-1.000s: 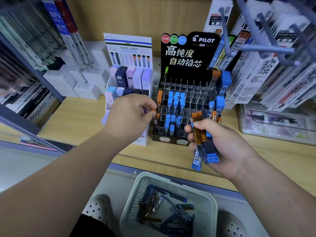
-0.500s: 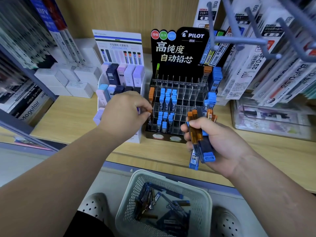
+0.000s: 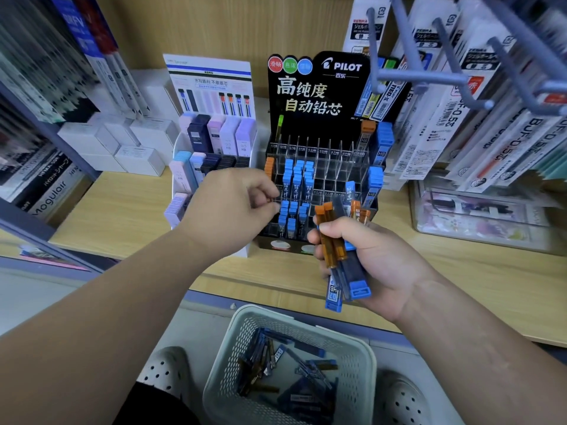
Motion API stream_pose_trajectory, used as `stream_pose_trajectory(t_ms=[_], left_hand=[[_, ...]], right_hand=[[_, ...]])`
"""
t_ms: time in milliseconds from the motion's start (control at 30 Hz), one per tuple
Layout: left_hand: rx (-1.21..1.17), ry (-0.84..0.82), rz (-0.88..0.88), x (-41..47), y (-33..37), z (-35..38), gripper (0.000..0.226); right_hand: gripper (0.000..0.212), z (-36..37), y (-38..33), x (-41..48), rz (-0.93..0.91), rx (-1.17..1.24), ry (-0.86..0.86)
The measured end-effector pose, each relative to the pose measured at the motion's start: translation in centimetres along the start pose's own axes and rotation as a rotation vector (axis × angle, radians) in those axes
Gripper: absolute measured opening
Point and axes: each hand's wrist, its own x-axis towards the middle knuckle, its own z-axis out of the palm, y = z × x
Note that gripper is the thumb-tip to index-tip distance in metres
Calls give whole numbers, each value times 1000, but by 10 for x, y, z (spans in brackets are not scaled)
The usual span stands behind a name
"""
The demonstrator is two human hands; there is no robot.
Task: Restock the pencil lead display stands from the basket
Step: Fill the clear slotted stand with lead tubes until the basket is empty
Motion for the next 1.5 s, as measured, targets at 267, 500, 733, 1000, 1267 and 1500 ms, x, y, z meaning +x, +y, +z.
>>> stream_pose_trajectory(t_ms=[267,500,733,1000,1267,1500], left_hand=[[-744,-349,-369,-24,27,1,11],[-815,-337,-460,-30,23,1,9],[-1055,-192,-567,-25,16,-10,8],[-1214,-195,-404,-19,14,-18,29],[-1124,-207,-250,-15,10,-19,16],[-565,107,-207,-9,-6,-29,8]], right_hand=[[8,14,8,-5,-30,-103,-84],[8,20,14,-7,-48,-132,-39],[9,20,14,-4,-56,-52,-14],[17,22,12,-1,21,124,-113],[14,21,13,2,75,188,-80],[11,12,16,7,16,52,133]])
